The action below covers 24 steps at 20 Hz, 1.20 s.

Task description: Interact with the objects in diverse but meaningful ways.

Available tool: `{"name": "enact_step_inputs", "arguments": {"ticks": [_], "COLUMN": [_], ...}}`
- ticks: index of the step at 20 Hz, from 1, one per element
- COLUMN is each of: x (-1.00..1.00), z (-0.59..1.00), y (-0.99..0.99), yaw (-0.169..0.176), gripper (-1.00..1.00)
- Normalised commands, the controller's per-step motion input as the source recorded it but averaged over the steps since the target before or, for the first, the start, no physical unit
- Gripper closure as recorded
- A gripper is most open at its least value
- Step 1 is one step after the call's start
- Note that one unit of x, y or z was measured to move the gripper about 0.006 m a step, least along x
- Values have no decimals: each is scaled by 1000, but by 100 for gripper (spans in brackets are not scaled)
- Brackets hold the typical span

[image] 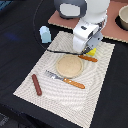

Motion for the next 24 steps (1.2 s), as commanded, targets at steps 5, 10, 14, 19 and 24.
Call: {"name": "enact_step_inputs", "arguments": {"ticks": [5, 10, 14, 19, 24], "x": [95, 109, 134, 119, 94], "z": [-155, -130, -91, -89, -65], "y": [164, 181, 184, 152, 115], "yaw": [0, 0, 0, 0, 0], "gripper": [100, 100, 100, 100, 100]}}
